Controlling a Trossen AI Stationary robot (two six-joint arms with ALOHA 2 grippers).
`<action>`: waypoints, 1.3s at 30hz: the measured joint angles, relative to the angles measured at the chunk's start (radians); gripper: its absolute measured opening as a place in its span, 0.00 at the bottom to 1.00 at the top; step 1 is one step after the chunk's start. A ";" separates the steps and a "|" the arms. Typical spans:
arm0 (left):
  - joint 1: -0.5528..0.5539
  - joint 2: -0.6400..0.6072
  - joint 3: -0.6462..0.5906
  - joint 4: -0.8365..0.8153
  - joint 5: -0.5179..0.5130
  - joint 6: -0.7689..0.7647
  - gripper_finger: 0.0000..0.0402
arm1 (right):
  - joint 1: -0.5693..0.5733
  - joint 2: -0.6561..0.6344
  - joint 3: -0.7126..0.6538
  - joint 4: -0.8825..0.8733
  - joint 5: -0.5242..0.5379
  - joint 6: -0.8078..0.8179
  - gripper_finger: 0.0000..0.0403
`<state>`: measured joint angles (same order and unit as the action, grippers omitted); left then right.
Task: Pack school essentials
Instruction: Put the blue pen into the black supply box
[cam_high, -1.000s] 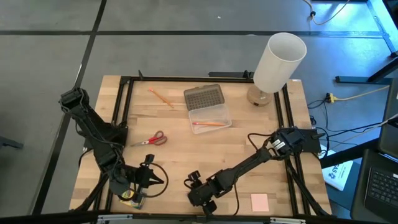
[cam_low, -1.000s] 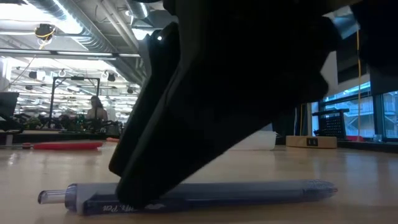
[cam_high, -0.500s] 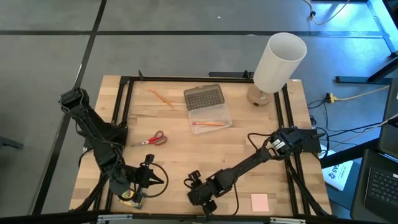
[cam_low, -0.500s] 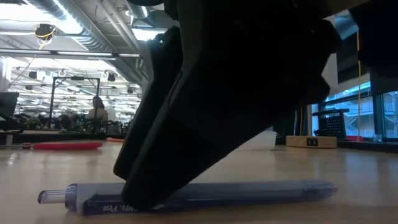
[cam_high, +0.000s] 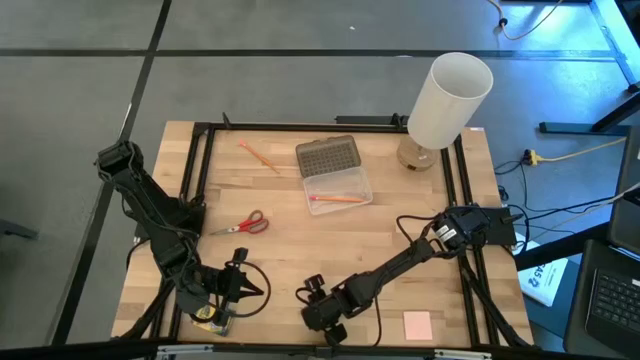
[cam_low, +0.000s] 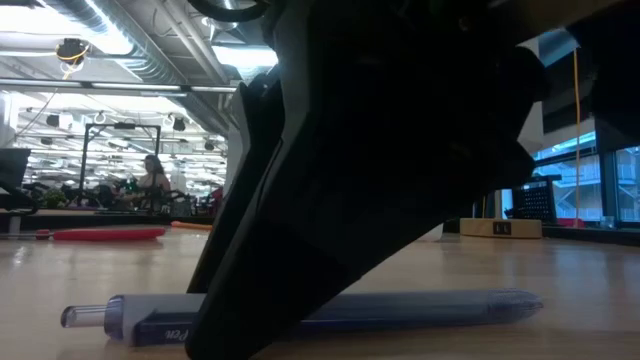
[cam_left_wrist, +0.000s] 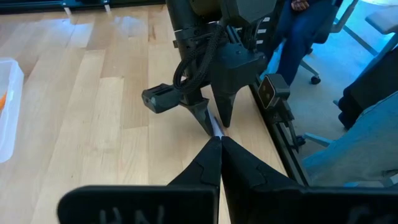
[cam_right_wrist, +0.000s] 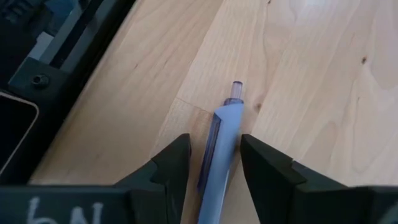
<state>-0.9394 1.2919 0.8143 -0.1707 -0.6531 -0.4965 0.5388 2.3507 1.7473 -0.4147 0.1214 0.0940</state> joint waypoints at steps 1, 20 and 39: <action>0.000 0.000 0.000 0.000 0.000 0.000 0.00 | 0.000 0.000 0.000 -0.001 0.002 0.006 0.34; 0.000 0.000 0.000 0.000 0.000 -0.002 0.01 | -0.004 0.002 -0.002 -0.018 0.005 0.005 0.14; 0.000 0.000 0.000 0.000 0.000 -0.002 0.00 | -0.035 0.006 0.058 -0.114 0.012 -0.022 0.14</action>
<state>-0.9394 1.2919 0.8143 -0.1707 -0.6529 -0.4984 0.5043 2.3570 1.8058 -0.5286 0.1333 0.0718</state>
